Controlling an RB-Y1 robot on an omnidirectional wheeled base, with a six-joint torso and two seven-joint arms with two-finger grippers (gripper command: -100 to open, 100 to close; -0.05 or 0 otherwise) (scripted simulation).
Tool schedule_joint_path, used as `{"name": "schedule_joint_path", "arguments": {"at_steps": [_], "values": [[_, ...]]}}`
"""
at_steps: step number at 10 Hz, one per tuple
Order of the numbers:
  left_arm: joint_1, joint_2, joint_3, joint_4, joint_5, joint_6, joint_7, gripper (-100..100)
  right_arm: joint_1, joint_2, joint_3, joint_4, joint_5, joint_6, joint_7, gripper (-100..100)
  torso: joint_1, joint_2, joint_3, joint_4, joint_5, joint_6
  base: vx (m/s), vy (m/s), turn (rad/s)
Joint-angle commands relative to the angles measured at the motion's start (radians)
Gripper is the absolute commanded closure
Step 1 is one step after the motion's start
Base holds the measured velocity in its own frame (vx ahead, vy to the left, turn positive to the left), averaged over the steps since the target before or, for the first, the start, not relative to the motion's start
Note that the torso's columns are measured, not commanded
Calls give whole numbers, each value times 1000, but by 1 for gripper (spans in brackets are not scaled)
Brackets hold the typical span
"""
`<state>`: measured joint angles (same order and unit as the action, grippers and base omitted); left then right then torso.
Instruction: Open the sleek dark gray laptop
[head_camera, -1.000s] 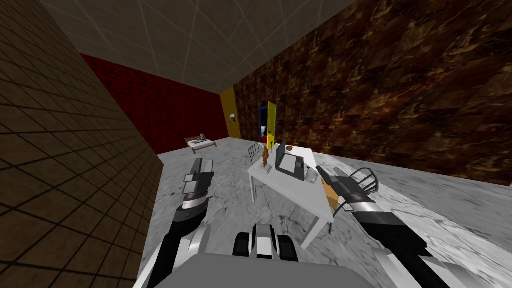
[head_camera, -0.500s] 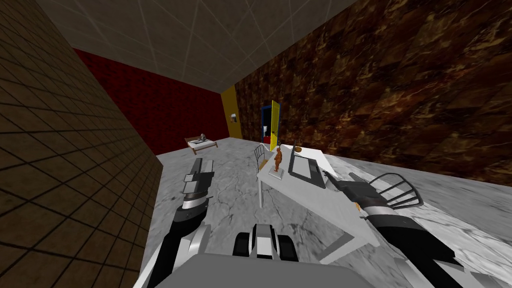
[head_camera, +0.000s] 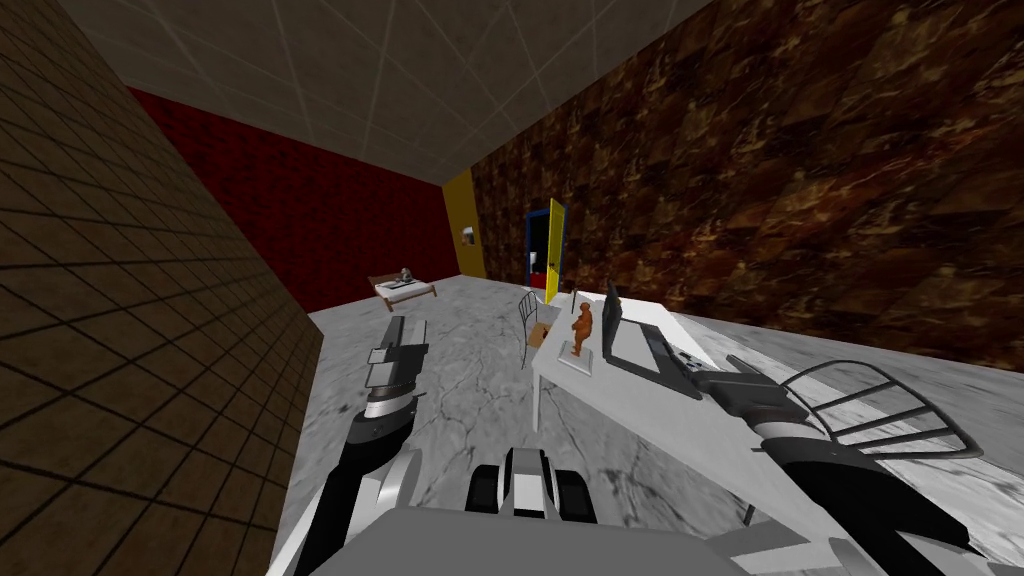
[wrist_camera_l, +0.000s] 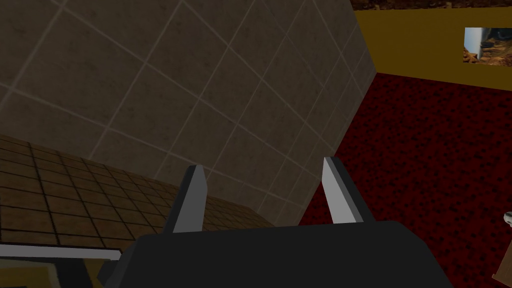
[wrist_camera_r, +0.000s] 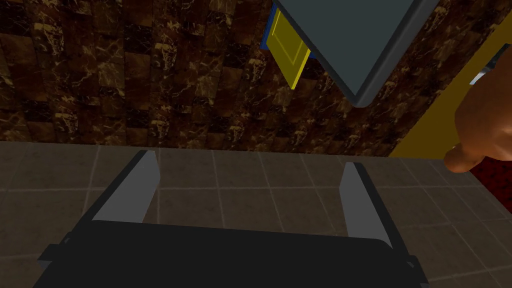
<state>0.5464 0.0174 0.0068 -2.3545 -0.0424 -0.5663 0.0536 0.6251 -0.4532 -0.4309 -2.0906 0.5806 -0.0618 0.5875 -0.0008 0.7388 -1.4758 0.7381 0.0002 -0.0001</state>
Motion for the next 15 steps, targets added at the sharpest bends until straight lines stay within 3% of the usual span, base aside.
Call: {"name": "schedule_joint_path", "arguments": {"at_steps": [1, 5, 9, 13, 15], "values": [[0, 0, 0, 0, 0, 0, 0, 0, 4, -45, -24, 49, 33, 59, 30, -100, 0, -1, 0, 0, 0, 0, 185, 215, -3], [0, 0, 0, 0, 0, 0, 0, 0, 10, -84, -46, 94, 61, 104, 57, -100, -1, 1, 1, 0, -1, 0, 160, 161, -5], [0, 0, 0, 0, 0, 0, 0, 0, 19, -163, -82, 172, 105, 178, 100, -100, 6, -4, -2, -1, 1, 0, 159, 173, -5], [0, 0, 0, 0, 0, 0, 0, 0, 26, -240, -111, 229, 140, 233, 136, -100, -2, 0, 0, 0, -1, 0, 165, 169, -6], [0, 0, 0, 0, 0, 0, 0, 0, 26, -230, -107, 220, 136, 230, 132, -100, -4, 5, 3, 1, -2, 0, 37, 35, -1]]}}
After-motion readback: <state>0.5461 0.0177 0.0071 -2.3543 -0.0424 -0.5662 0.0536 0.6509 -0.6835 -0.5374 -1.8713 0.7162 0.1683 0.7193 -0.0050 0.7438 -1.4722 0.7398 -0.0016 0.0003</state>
